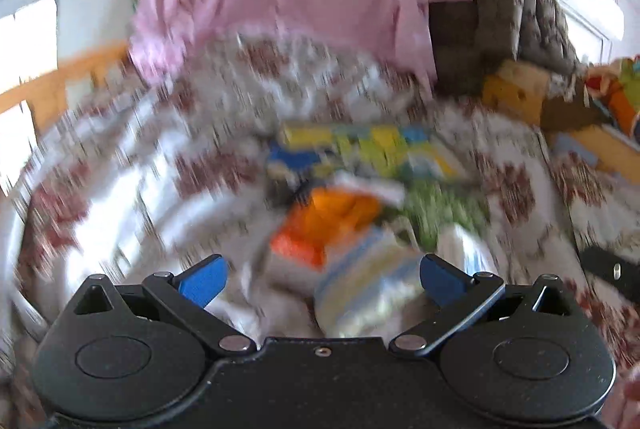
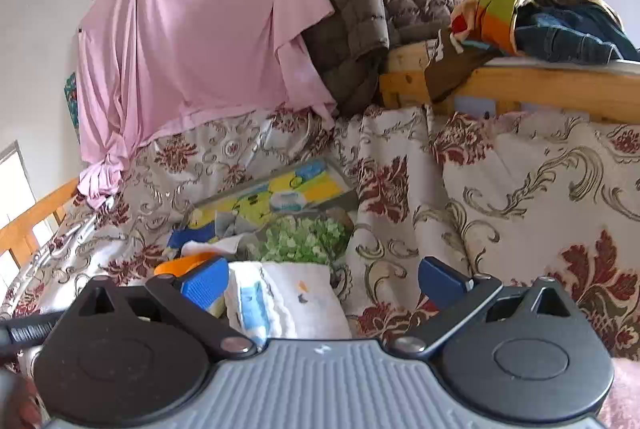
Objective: Organize soft objects
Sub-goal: 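Move both tools back over the pile of soft items, then grasp the striped towel with the left tool while the right tool grasps the white cloth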
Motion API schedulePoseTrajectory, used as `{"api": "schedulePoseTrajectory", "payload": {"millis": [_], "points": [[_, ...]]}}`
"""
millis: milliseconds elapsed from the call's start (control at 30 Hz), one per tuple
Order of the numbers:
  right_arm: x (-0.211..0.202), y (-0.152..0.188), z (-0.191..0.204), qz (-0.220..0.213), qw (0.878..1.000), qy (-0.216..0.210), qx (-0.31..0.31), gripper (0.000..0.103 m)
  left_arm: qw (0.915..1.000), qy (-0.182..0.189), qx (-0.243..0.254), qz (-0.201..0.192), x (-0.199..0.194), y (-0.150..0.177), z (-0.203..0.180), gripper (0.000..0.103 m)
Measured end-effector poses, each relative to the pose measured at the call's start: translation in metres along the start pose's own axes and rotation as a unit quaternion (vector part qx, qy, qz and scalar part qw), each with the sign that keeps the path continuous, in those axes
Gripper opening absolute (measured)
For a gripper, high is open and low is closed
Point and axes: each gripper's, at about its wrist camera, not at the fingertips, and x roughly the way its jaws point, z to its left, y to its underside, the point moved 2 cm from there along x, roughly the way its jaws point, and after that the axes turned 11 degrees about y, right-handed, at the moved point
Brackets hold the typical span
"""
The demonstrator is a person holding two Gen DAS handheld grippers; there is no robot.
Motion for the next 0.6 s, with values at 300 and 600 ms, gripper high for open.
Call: {"api": "schedulePoseTrajectory", "payload": {"millis": [300,600], "points": [[0.019,0.010,0.011,0.049,0.998,-0.009,-0.023,0.103,0.9936,0.082,-0.014,0.076,0.036,0.040,0.007,0.102],[0.053,0.011,0.020,0.128,0.990,-0.052,-0.025,0.103,0.9900,0.108,0.008,0.090,0.055,0.046,0.014,0.102]]}}
